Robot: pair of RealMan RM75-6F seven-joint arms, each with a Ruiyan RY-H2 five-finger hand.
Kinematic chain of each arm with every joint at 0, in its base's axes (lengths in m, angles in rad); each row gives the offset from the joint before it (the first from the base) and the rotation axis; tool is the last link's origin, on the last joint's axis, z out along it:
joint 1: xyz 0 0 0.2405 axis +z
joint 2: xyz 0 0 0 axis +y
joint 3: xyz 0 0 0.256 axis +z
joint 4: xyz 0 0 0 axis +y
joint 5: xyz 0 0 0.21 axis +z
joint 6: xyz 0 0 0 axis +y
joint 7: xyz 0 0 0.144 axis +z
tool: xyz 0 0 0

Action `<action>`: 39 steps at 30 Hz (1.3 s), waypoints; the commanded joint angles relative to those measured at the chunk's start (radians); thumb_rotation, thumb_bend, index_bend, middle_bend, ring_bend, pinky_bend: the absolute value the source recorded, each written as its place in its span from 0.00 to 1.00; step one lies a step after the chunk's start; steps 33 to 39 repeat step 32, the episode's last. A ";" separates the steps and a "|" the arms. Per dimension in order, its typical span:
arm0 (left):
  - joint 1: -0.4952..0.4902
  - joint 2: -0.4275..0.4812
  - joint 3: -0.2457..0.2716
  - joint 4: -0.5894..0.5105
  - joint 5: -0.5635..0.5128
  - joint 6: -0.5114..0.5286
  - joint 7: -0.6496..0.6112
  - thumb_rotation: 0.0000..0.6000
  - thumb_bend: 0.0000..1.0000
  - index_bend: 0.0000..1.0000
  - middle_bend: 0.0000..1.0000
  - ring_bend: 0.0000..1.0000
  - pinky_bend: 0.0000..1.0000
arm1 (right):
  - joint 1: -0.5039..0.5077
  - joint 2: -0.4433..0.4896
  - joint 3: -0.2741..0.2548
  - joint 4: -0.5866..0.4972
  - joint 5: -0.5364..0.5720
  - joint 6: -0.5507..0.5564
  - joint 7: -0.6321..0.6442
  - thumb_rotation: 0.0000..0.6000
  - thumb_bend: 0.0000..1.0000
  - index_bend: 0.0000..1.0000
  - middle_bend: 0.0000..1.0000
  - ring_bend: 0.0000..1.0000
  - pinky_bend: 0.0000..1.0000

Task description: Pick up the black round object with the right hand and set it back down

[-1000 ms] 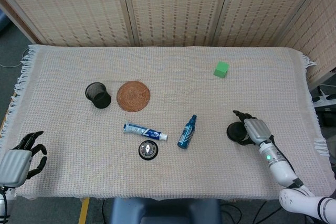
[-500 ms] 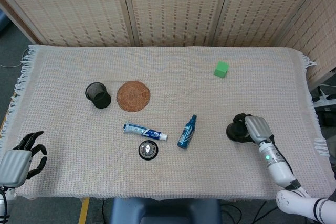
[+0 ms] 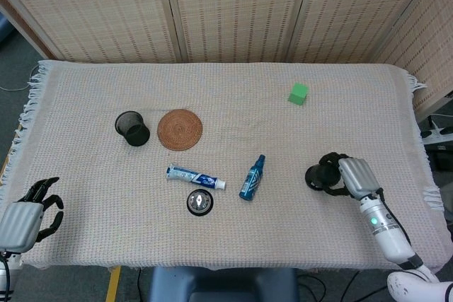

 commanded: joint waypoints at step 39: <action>0.005 0.002 -0.002 -0.001 0.002 0.011 -0.008 1.00 0.42 0.54 0.13 0.14 0.53 | -0.165 0.246 -0.133 -0.254 -0.142 0.167 -0.116 1.00 0.12 0.00 0.00 0.00 0.03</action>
